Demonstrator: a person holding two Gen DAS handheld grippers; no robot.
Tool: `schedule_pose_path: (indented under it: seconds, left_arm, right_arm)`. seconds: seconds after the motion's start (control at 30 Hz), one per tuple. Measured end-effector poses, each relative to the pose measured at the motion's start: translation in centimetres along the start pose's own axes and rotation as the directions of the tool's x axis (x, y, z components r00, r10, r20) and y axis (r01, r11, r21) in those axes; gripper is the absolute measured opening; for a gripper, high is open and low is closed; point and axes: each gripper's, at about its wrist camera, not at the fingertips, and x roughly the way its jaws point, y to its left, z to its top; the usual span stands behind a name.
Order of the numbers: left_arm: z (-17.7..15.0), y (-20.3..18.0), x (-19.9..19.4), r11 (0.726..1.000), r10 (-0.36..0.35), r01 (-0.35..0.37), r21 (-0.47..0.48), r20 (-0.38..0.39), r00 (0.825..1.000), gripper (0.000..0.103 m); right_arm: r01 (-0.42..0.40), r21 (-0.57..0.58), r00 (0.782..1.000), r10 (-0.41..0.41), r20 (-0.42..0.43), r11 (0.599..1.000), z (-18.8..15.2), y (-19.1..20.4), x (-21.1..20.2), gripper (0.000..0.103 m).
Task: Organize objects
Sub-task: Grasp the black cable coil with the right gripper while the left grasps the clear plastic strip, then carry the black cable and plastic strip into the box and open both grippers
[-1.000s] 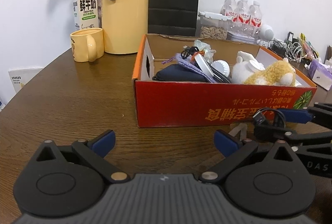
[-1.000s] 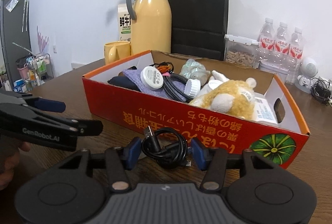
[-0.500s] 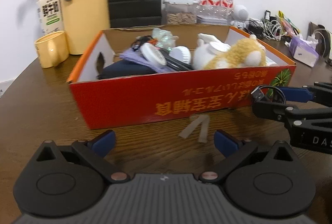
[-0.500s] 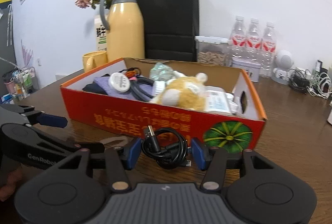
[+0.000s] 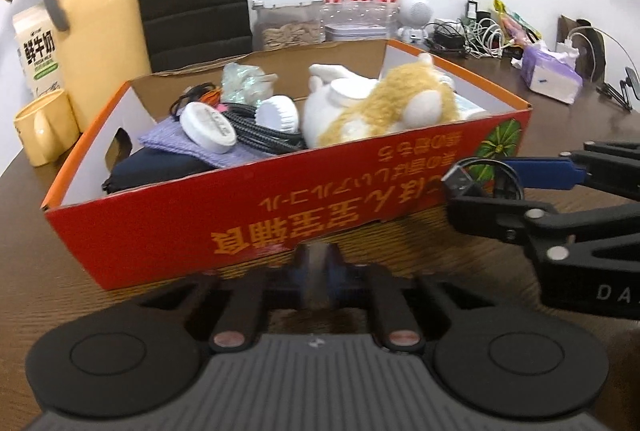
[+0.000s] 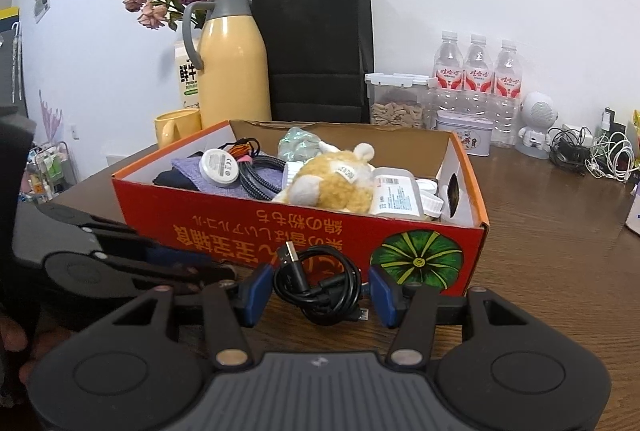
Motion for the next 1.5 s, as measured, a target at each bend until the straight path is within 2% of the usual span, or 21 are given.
schedule_pose_path:
  seconds: [0.47,0.77,1.1,1.3,1.5]
  left_arm:
    - [-0.4,0.3,-2.9,0.999,-0.027,0.030,-0.044,0.071,0.997,0.007]
    - [0.8,1.5,-5.7,0.995,-0.042,0.054,-0.083,0.147,0.988,0.007]
    - [5.1,2.7,-7.8,0.996,-0.008,0.034,-0.079,0.300,0.954,0.007]
    - [7.5,3.9,-6.5,0.993,0.031,0.009,-0.120,0.323,0.946,0.007]
    - [9.5,4.9,-4.4,0.989,0.072,-0.024,-0.145,0.338,0.938,0.007]
  right_arm:
    - [-0.008,-0.014,1.000,0.008,-0.006,1.000,-0.1,0.3,0.2,0.052]
    - [-0.008,-0.065,0.998,0.012,0.060,0.998,0.6,1.4,-1.3,0.052]
    - [0.040,-0.135,0.985,-0.016,0.172,0.990,4.8,1.8,-2.3,0.052]
    - [0.074,-0.158,0.978,-0.041,0.205,0.985,8.0,1.5,-0.4,0.052]
    - [0.092,-0.134,0.978,-0.064,0.198,0.987,10.3,0.4,2.7,0.052]
